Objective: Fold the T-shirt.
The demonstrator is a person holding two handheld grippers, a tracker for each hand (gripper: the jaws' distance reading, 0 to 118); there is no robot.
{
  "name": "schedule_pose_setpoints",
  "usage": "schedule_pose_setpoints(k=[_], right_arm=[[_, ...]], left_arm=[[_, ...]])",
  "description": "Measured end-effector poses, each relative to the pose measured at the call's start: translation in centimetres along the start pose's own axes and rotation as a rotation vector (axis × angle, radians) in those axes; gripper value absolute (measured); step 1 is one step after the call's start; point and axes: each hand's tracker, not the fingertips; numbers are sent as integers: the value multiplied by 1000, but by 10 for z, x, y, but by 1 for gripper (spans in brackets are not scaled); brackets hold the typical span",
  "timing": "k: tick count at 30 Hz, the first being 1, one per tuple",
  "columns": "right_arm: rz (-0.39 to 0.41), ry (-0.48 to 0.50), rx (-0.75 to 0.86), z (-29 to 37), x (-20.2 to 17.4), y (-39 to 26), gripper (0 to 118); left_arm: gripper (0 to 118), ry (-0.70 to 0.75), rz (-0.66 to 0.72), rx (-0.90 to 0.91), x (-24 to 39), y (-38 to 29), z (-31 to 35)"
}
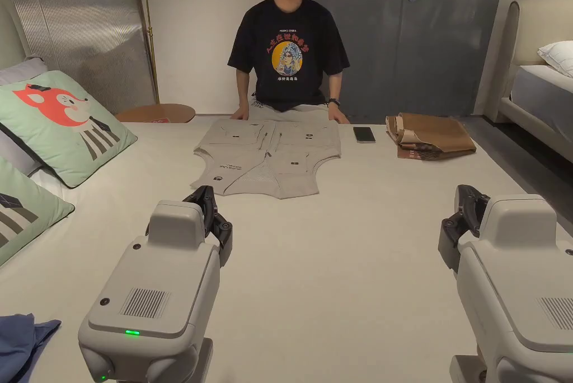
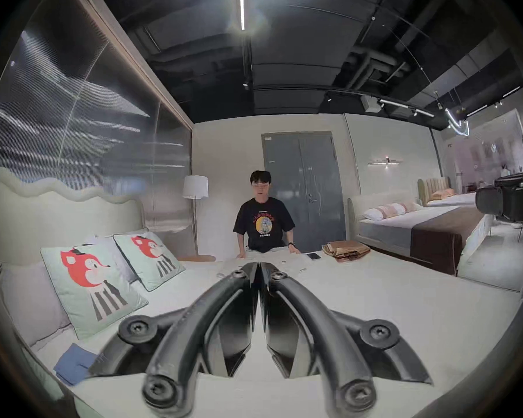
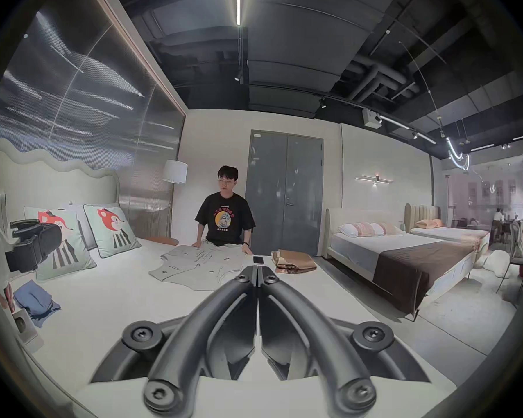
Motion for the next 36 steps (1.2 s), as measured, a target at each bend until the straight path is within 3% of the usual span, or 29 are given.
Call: schedule_pose_setpoints(k=[36], right_arm=[[21, -1, -5, 6, -5, 5, 0]], left_arm=[[0, 10, -11, 5, -1, -1, -4]])
